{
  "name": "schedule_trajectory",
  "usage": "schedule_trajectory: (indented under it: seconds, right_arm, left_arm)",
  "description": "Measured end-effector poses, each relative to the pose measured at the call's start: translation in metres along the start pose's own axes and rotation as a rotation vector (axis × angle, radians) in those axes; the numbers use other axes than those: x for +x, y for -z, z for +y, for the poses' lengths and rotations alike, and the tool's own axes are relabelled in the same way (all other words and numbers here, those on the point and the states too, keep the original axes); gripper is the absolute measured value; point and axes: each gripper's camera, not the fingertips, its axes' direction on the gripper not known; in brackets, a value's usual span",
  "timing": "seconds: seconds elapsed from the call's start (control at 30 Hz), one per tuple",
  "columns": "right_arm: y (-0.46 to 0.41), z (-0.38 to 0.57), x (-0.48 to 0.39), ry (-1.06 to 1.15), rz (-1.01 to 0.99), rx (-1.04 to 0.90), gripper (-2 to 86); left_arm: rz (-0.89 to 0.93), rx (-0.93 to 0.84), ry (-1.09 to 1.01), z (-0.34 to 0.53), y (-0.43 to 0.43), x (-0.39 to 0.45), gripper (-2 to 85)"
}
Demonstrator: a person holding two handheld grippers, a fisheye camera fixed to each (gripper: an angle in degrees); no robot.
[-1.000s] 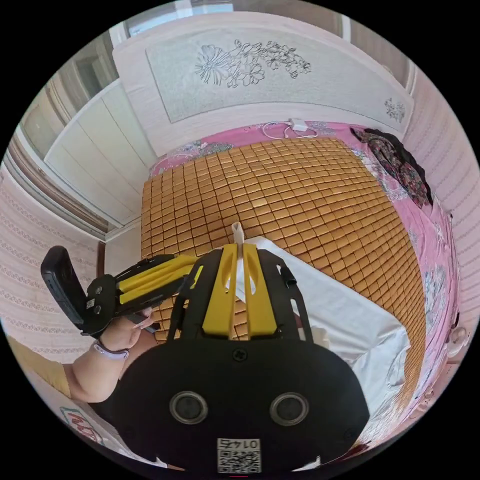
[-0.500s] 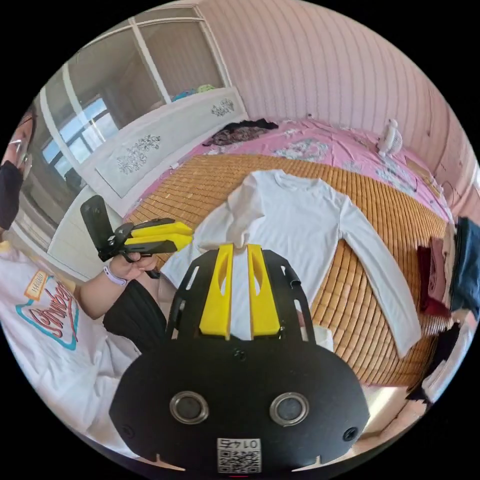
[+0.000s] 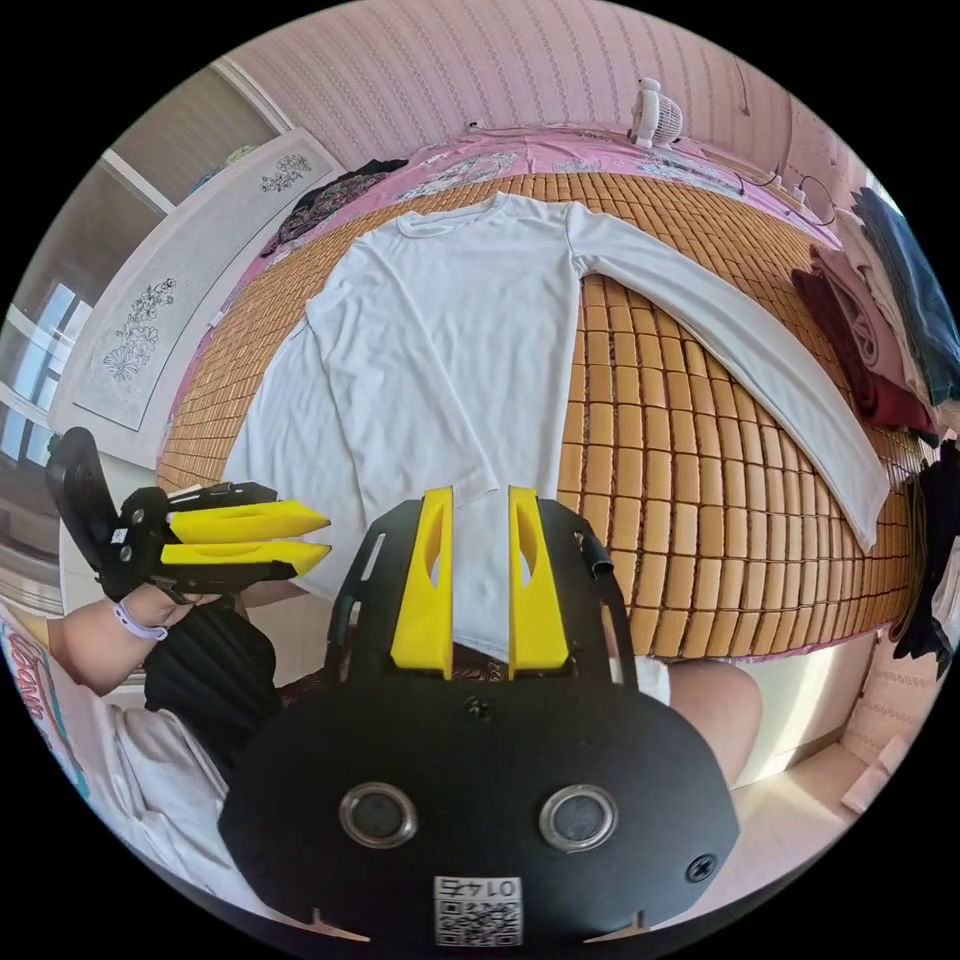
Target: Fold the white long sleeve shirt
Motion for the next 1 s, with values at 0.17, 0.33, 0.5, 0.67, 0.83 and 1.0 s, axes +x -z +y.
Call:
schedule_trajectory:
  seconds: [0.17,0.33,0.5,0.67,0.83,1.0]
  right_arm:
    - [-0.018,-0.014,0.001,0.030,-0.026,-0.013,5.8]
    - [-0.001,-0.020,0.012,0.038,-0.018,-0.008,-0.4]
    - [0.037,-0.016,0.028,0.017,-0.087,0.066,-0.9]
    - [0.015,-0.017,0.037,0.027,-0.046,-0.059,-0.9]
    - [0.005,-0.027,0.031,0.124,0.007,-0.158,-0.8]
    - [0.024,-0.063,0.025,0.155,-0.005,-0.111,-0.4]
  left_arm:
    - [-0.122,-0.110,0.003,0.002,-0.075,0.003,2.8]
    - [-0.092,-0.090,0.004,0.024,-0.085,0.002,-0.7]
    - [-0.028,0.045,-0.105,0.050,-0.057,0.017,-0.9]
    - [0.019,0.127,-0.149,0.099,-0.043,0.004,-0.6]
    - [-0.068,0.133,-0.147,0.147,-0.009,-0.050,2.5]
    - [-0.288,0.104,-0.023,0.184,0.018,-0.162,5.7]
